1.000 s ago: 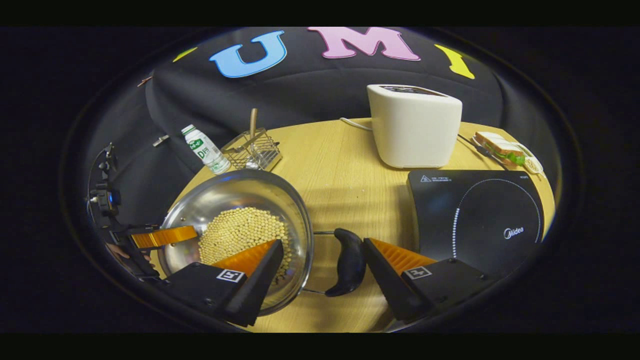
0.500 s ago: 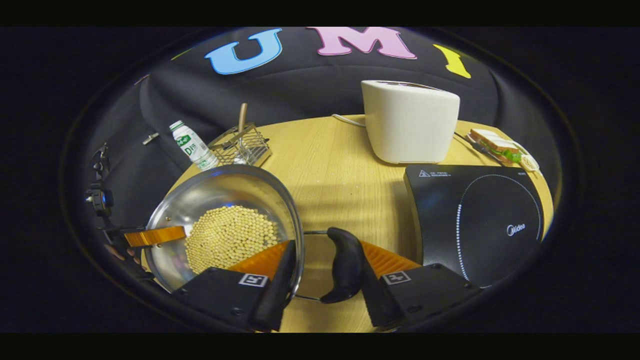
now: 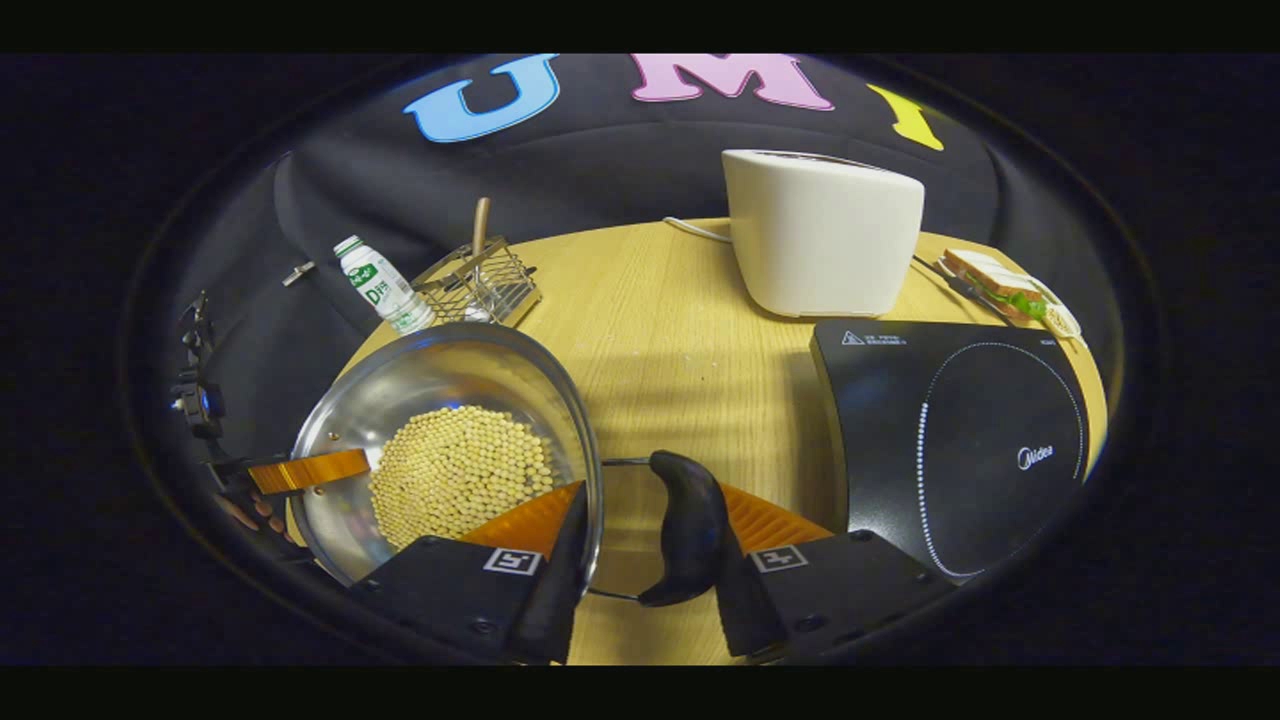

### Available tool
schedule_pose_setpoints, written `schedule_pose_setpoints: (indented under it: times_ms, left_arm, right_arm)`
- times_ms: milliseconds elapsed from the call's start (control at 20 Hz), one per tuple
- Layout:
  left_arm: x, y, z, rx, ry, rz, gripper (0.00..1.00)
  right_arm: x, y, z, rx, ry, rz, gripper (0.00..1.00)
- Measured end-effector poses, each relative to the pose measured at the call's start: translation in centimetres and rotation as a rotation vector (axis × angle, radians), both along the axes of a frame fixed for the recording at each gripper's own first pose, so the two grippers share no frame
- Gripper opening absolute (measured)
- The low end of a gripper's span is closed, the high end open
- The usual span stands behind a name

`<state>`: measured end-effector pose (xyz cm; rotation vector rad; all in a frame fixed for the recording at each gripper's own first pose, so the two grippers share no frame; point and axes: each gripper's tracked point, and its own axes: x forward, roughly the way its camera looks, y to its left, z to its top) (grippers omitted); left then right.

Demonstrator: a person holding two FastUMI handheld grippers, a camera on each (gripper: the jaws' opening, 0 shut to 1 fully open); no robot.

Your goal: First push the handle of the pot to place it horizontally, then grasp the pot with both hands and set it on the induction cooktop.

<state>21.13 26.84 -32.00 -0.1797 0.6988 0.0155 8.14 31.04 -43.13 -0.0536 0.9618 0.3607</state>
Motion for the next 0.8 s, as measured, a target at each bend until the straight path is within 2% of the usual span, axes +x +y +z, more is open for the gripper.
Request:
schedule_pose_setpoints:
  times_ms: [50, 100, 300, 550, 800]
  left_arm:
    - [-0.2, 0.0, 0.1, 0.005, -0.006, 0.002, 0.60]
    - [-0.3, 0.1, 0.0, 0.010, -0.012, 0.003, 0.60]
    - [-1.4, 0.1, 0.1, 0.012, -0.002, 0.013, 0.59]
    - [-2.9, -0.5, 2.1, -0.005, -0.019, 0.021, 0.59]
    - [-3.5, -3.0, 4.6, 0.012, -0.026, -0.001, 0.59]
  right_arm:
    - [-0.1, 0.0, 0.0, -0.002, -0.002, 0.006, 0.56]
    - [-0.2, 0.1, 0.0, -0.006, -0.005, 0.011, 0.60]
    - [-1.0, 0.1, 0.5, -0.015, -0.009, 0.031, 0.60]
    - [-1.2, -0.2, 3.4, -0.007, -0.045, 0.051, 0.60]
    - [-1.0, -2.3, 6.3, 0.010, -0.053, 0.030, 0.60]
